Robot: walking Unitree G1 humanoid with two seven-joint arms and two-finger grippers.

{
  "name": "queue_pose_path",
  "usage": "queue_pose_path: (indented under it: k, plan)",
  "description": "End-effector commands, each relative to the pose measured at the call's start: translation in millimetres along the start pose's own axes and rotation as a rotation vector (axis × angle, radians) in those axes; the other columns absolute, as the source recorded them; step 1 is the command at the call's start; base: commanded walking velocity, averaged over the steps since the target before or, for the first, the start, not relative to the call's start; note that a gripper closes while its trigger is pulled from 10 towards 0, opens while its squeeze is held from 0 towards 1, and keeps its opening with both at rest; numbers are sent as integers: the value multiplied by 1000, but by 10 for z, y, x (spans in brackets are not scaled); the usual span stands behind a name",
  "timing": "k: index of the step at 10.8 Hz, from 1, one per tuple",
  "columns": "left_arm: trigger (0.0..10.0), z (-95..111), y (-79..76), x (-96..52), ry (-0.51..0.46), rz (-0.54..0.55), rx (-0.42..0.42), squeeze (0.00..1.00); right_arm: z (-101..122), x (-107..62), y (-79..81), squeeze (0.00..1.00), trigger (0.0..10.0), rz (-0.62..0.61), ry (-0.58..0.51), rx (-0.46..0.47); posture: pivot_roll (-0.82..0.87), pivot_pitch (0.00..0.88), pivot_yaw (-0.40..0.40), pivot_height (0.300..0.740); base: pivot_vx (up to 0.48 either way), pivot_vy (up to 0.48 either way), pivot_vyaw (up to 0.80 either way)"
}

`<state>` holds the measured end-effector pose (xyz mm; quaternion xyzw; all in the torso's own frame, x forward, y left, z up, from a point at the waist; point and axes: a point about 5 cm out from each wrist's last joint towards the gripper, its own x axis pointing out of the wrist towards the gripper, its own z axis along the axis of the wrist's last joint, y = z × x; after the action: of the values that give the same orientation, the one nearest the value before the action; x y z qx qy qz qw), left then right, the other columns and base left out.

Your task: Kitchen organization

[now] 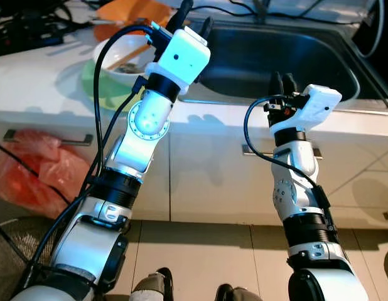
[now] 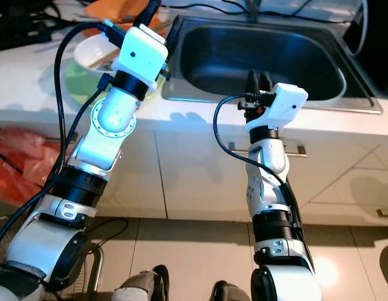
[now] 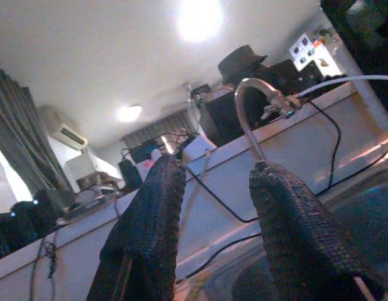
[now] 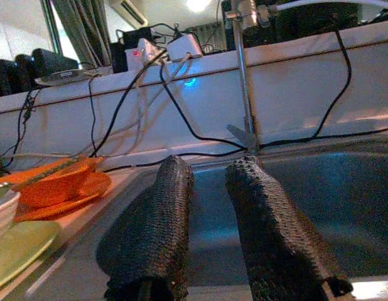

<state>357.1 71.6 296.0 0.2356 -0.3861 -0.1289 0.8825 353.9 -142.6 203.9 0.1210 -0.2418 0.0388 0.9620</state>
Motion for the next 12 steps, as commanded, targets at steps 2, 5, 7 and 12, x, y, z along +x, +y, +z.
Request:
queue_pose_path:
  k: [2, 5, 7, 12]
  plan:
    - [10000, 60, -11, 25, -30, 0, -14, 0, -5, -25, -42, 0, 10000, -15, 2, -7, 107, 145, -31, 740, 0, 0, 0]
    - [10000, 57, 55, 38, -16, 38, -16, 0, -10, -25, -36, 0, 10000, -13, 4, -5, 107, 144, -30, 740, 94, 0, 0]
    - [10000, 65, 63, 37, -24, 38, -13, 0, -13, -22, -34, 0, 10000, -9, 6, -5, 109, 142, -31, 740, 285, 0, 0]
    - [10000, 82, 65, 40, -30, 41, -8, 0, -15, -20, -22, 0, 10000, 0, 7, -8, 108, 139, -31, 740, 275, 0, 0]
